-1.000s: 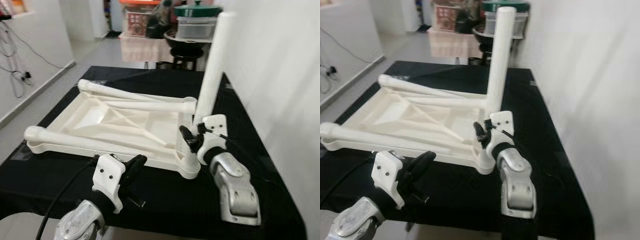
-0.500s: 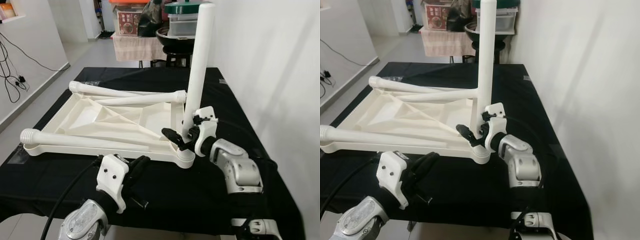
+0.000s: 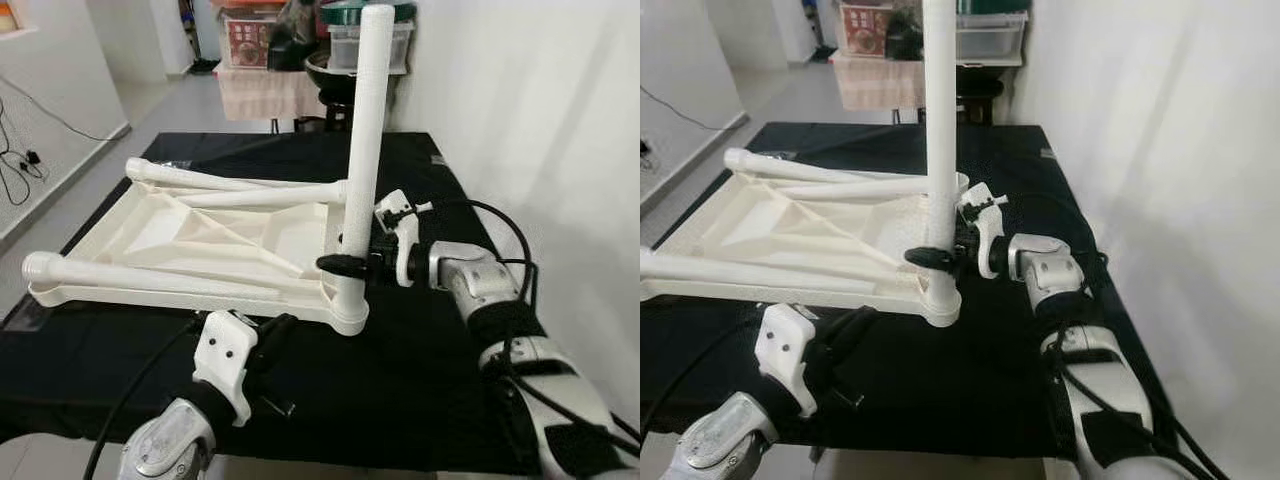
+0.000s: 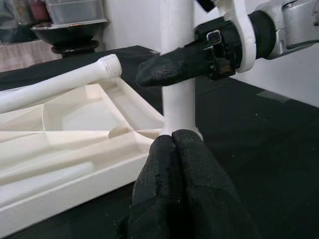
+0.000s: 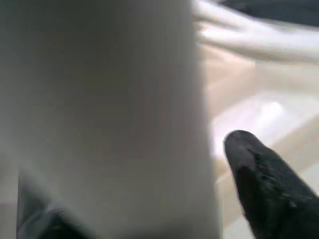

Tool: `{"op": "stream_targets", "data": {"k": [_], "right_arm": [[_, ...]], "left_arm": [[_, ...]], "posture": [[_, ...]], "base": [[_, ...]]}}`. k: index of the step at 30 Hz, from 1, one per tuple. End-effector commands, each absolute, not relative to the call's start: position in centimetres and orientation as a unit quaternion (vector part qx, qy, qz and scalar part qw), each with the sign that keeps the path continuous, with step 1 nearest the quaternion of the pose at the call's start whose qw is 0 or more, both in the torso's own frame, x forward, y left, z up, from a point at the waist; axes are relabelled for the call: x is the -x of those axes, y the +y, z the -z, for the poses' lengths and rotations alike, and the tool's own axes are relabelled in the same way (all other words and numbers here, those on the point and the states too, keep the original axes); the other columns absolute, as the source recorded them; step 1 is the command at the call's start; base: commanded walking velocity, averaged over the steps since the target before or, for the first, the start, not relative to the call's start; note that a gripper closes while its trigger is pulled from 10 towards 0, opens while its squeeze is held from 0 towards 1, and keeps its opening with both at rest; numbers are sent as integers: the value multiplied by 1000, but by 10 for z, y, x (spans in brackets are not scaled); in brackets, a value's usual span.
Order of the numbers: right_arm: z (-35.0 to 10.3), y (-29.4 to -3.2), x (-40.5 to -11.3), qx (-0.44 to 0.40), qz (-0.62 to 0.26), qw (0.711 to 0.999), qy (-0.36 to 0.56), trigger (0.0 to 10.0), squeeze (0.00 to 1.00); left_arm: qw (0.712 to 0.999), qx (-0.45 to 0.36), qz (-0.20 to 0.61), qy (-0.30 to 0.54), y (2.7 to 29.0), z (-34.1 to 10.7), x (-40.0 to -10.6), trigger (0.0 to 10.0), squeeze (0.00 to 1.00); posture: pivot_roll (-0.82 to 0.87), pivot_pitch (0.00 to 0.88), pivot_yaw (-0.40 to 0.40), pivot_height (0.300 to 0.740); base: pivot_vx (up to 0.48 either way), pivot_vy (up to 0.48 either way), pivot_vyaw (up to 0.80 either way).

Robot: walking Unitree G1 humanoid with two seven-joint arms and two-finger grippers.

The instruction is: Building children table

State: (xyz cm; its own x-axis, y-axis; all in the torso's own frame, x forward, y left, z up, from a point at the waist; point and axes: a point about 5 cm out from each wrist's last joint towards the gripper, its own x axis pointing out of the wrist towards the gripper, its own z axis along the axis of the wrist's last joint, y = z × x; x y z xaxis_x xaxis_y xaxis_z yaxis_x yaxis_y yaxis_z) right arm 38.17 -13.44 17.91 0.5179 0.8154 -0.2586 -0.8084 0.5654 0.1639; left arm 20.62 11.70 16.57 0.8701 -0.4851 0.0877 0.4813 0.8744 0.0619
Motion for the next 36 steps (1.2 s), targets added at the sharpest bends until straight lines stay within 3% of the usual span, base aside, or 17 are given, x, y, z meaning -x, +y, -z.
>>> {"op": "stream_targets", "data": {"k": [1,7,14,16,17,18,19,21,22,28,29,31,32,33,36], "right_arm": [[-175,-131,-382,-12,-469,867,168,0,0],[-177,-146,-382,-2,-476,863,170,0,0],[-176,-185,-385,-2,-348,923,165,0,0],[-159,-189,-368,-37,-209,965,154,0,0],[-159,-189,-368,-37,-209,965,154,0,0],[-143,-175,-340,-63,-146,975,157,0,0],[-143,-175,-340,-63,-146,975,157,0,0],[-137,-154,-288,-59,-66,985,151,0,0],[-138,-148,-276,-56,-51,986,146,0,0],[-140,-146,-291,-25,-59,990,125,0,0],[-140,-143,-296,-19,-71,989,129,10000,0],[-139,-141,-298,-16,-80,988,134,10000,0],[-143,-137,-299,-16,-93,986,135,10000,302],[-147,-135,-302,-19,-107,985,131,10000,1000],[-165,-134,-312,-43,-145,983,104,10000,1000]], "left_arm": [[967,-19,250,-48,116,-163,-206,10000,0],[966,-17,252,-48,115,-163,-205,10000,0],[966,-16,254,-50,115,-166,-203,10000,0],[966,-17,253,-52,117,-168,-201,10000,0],[966,-17,253,-52,117,-168,-201,10000,0],[966,-17,253,-53,119,-169,-201,10000,0],[966,-17,253,-53,119,-169,-201,10000,0],[966,-18,254,-53,121,-170,-202,10000,0],[965,-19,254,-53,121,-171,-202,10000,0],[965,-19,255,-52,120,-170,-202,10000,0],[966,-20,252,-53,121,-170,-202,10000,0],[967,-21,250,-53,121,-170,-202,10000,0],[967,-22,248,-53,121,-170,-202,10000,0],[967,-22,248,-53,122,-170,-203,10000,0],[967,-21,249,-52,122,-169,-204,10000,0]], "posture": [[67,0,-45,740],[49,0,-37,740],[30,0,-46,740],[17,8,-45,740],[17,8,-45,740],[6,24,-38,740],[6,24,-38,740],[-10,32,-26,740],[-12,33,-25,740],[21,27,-45,740],[23,27,-45,740],[21,25,-42,740],[21,25,-42,740],[21,17,-39,740],[23,12,-38,740]], "base": [[0,0,0],[0,0,0],[0,0,0],[0,0,0],[0,0,0],[0,0,0],[0,0,0],[0,0,0],[0,0,0],[0,0,0],[0,0,0],[0,0,0],[0,0,0],[0,0,0],[0,0,0]]}}
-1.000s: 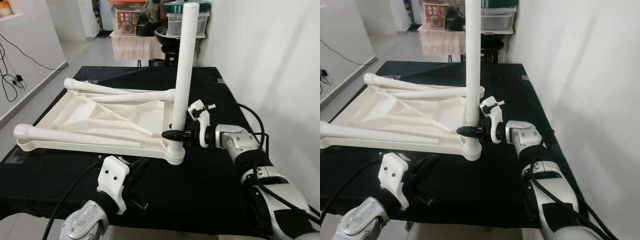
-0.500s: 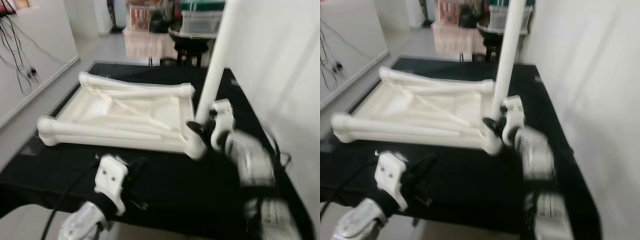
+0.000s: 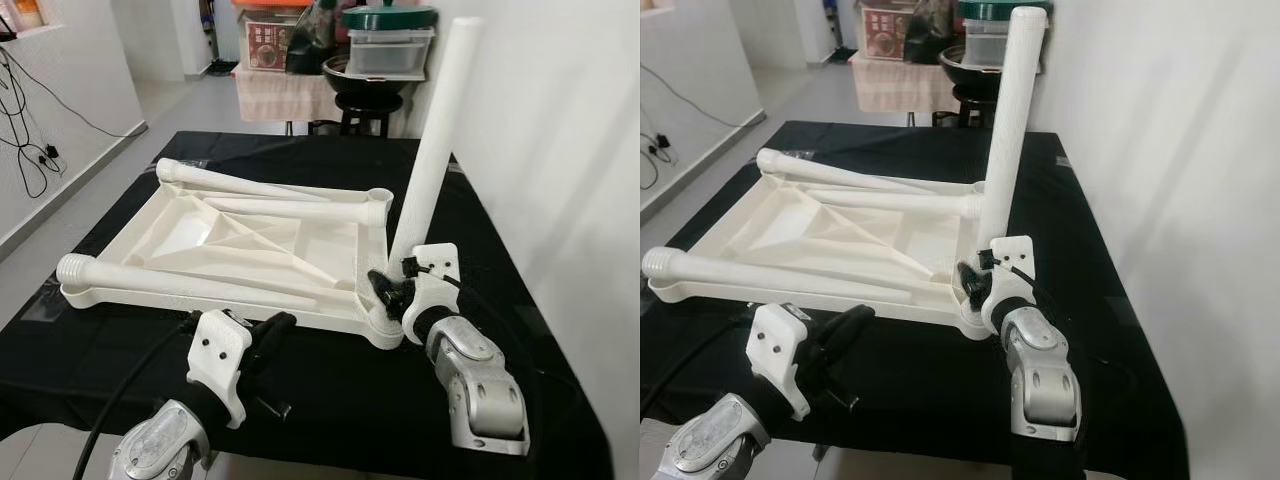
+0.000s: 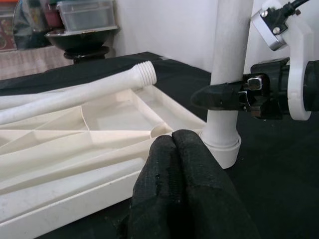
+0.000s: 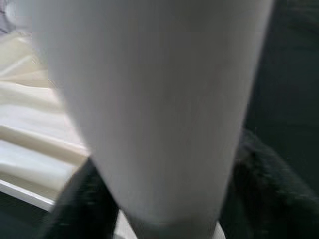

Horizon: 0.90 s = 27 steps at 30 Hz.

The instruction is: Building children table

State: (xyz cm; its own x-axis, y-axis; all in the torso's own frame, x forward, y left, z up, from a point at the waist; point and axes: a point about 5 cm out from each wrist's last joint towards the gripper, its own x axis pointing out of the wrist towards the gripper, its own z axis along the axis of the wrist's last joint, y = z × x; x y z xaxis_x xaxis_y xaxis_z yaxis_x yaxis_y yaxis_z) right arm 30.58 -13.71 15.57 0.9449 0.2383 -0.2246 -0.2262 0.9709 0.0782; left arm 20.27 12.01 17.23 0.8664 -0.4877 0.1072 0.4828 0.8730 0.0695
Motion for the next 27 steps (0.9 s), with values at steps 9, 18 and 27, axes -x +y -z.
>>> {"op": "stream_targets", "data": {"k": [9,18,27], "right_arm": [[-199,-136,-353,27,-436,899,41,10000,0],[-198,-134,-367,17,-524,846,100,10000,0],[-194,-134,-373,-11,-586,799,132,0,0]], "left_arm": [[967,-20,250,-53,119,-168,-207,10000,0],[967,-20,250,-53,117,-167,-207,10000,0],[967,-18,250,-52,115,-167,-205,10000,0]], "posture": [[37,0,-45,740],[60,0,-52,740],[70,0,-54,740]], "base": [[0,0,0],[0,0,0],[0,0,0]]}}
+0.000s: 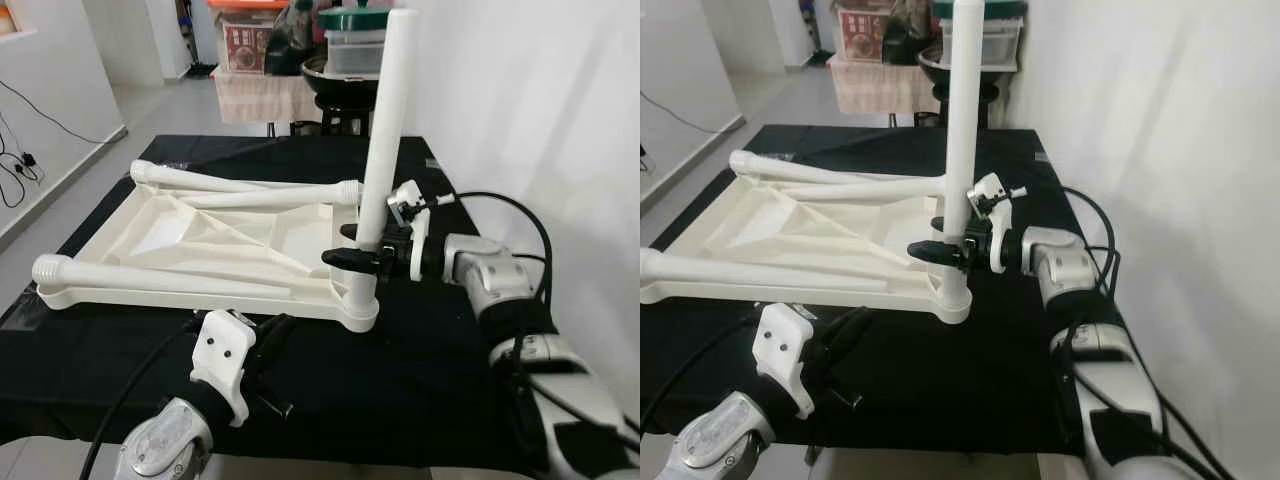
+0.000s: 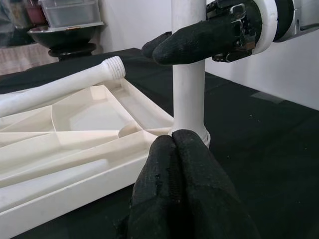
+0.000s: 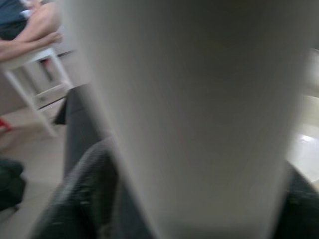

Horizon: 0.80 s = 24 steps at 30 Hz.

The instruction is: Building children table

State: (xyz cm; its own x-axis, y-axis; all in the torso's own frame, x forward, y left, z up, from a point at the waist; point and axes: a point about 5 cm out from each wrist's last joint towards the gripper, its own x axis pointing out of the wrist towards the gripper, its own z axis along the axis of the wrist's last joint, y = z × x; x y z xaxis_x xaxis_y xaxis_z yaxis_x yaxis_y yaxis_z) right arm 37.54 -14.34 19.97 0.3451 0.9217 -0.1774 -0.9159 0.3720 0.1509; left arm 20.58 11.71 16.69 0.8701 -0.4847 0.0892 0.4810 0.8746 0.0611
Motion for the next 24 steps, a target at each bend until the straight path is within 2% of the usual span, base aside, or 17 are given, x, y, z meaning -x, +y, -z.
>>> {"op": "stream_targets", "data": {"k": [1,6,7,8,11,14,15,16,17,18,19,21,24], "right_arm": [[-194,-134,-373,-11,-586,799,132,0,0],[-193,-142,-376,-4,-566,813,134,0,0],[-190,-152,-379,20,-524,841,133,0,0],[-190,-152,-379,20,-524,841,133,0,0],[-183,-168,-377,34,-462,876,134,0,0],[-177,-171,-374,25,-440,886,143,0,0],[-169,-173,-369,16,-411,898,155,0,0],[-142,-167,-341,-11,-194,966,171,0,0],[-142,-167,-341,-11,-194,966,171,0,0],[-128,-167,-297,-30,-50,979,195,0,0],[-127,-159,-283,-35,-60,978,198,0,0],[-128,-151,-277,-38,-86,976,196,0,0],[-131,-149,-279,-16,-102,979,176,0,0]], "left_arm": [[967,-18,250,-52,115,-167,-205,10000,0],[966,-18,251,-51,115,-166,-205,10000,0],[966,-17,251,-52,115,-167,-205,10000,0],[966,-17,251,-52,115,-167,-205,10000,0],[966,-17,251,-52,115,-167,-204,10000,0],[966,-17,251,-53,115,-167,-203,10000,0],[966,-16,252,-53,115,-167,-203,10000,0],[966,-16,253,-53,118,-168,-202,10000,0],[966,-16,253,-53,118,-168,-202,10000,0],[966,-17,254,-52,120,-168,-202,10000,0],[966,-17,255,-52,120,-168,-203,10000,0],[965,-17,255,-52,121,-168,-203,10000,0],[965,-16,257,-51,120,-168,-203,10000,0]], "posture": [[70,0,-54,740],[65,0,-50,740],[57,0,-51,740],[57,0,-51,740],[42,0,-55,740],[37,0,-56,740],[35,0,-58,740],[16,4,-50,740],[16,4,-50,740],[4,9,-39,740],[1,9,-37,740],[1,9,-37,740],[-11,0,-32,740]], "base": [[0,0,0],[0,0,0],[0,0,0],[0,0,0],[0,0,0],[0,0,0],[0,0,0],[0,0,0],[0,0,0],[0,0,0],[0,0,0],[0,0,0],[0,0,0]]}}
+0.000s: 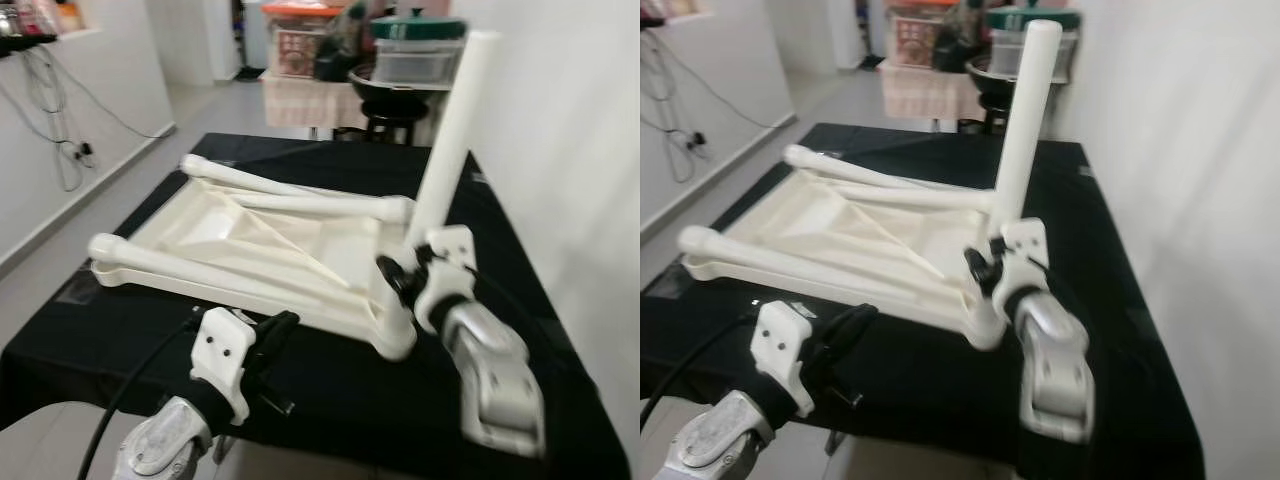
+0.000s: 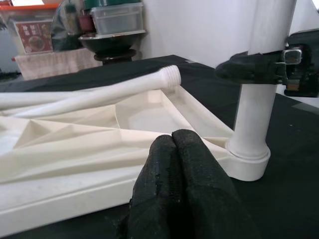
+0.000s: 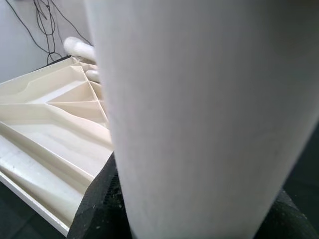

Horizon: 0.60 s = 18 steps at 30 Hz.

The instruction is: Building children table

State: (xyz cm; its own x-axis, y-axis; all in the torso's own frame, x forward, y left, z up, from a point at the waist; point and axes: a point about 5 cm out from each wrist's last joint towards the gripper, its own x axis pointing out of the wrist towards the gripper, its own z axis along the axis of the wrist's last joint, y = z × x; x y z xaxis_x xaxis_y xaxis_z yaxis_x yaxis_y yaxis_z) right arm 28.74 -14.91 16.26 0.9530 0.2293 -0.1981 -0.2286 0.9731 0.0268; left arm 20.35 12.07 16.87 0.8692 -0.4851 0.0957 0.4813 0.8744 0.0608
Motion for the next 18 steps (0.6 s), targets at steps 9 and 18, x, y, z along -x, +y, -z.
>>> {"op": "stream_targets", "data": {"k": [9,18], "right_arm": [[-148,-137,-304,-3,-143,981,131,10000,886],[-185,-139,-340,44,-426,901,65,10000,4]], "left_arm": [[965,-17,255,-51,119,-167,-203,10000,0],[965,-17,255,-52,118,-166,-207,10000,0]], "posture": [[4,0,-40,740],[23,0,-39,740]], "base": [[0,0,0],[0,0,0]]}}
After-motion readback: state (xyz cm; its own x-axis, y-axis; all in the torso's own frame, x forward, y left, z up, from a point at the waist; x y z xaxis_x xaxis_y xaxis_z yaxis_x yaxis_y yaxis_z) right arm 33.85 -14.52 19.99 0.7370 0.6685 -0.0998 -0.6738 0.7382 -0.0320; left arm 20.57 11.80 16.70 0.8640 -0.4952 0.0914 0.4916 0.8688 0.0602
